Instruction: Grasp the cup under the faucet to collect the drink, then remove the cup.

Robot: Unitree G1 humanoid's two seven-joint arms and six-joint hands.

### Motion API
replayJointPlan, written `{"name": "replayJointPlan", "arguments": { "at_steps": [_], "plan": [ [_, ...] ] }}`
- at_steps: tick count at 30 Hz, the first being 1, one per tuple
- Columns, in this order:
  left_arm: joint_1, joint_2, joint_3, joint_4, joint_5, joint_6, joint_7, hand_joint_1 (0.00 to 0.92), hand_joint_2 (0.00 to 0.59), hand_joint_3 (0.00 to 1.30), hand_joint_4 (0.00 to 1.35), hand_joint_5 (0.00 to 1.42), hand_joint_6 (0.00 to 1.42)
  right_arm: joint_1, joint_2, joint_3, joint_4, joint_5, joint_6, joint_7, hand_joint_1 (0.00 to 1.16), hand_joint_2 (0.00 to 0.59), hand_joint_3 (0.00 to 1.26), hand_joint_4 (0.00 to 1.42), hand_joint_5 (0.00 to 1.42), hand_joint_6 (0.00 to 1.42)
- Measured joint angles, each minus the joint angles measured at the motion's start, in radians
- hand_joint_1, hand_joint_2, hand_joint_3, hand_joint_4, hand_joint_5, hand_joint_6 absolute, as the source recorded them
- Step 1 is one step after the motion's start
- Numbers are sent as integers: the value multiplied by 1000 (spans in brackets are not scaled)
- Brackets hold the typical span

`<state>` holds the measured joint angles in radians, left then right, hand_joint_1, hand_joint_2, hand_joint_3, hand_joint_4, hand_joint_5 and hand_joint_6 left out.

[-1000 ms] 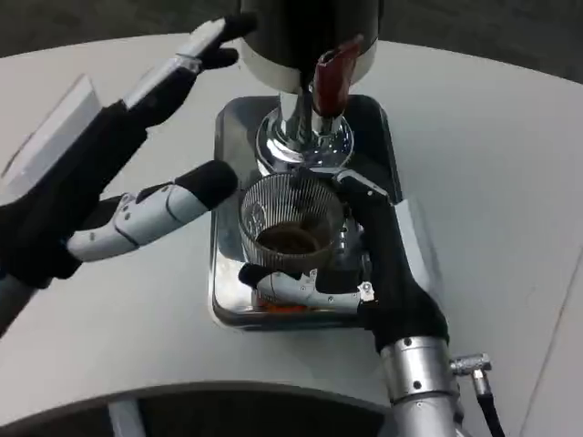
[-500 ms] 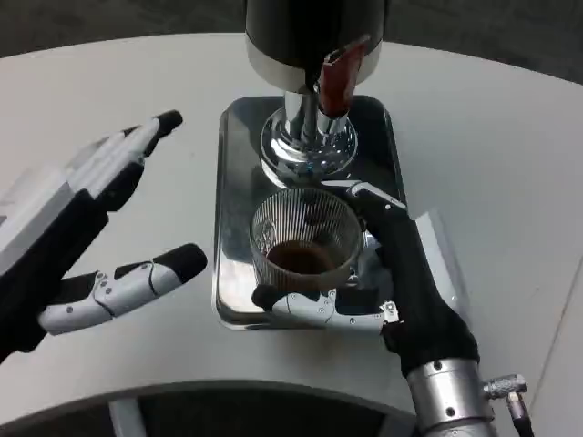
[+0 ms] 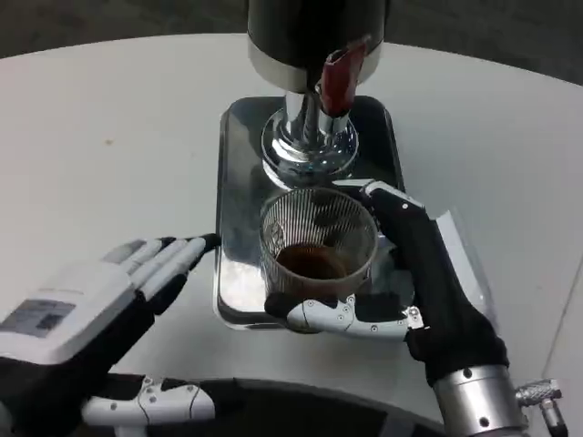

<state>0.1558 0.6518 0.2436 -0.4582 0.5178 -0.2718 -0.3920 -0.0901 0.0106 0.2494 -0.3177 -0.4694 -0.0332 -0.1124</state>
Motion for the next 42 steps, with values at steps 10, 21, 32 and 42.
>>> {"name": "replayJointPlan", "arguments": {
  "at_steps": [10,21,32,42],
  "plan": [
    [47,-44,-55,-85,123,53,12,0,16,0,0,0,0,28,-24,-5,-120,22,28,92,1073,91,770,937,1016,1385],
    [161,-103,-54,-155,165,40,93,0,0,0,0,0,0,159,-41,51,-343,-4,79,169,1073,91,772,937,1016,1385],
    [186,-112,-48,-217,160,16,109,0,0,0,0,0,0,280,-70,70,-456,5,81,204,1076,84,778,948,1016,1385],
    [163,-104,-68,-268,154,30,36,0,0,0,0,0,0,301,-91,44,-495,29,83,235,1077,83,784,948,1016,1385]
  ]
}}
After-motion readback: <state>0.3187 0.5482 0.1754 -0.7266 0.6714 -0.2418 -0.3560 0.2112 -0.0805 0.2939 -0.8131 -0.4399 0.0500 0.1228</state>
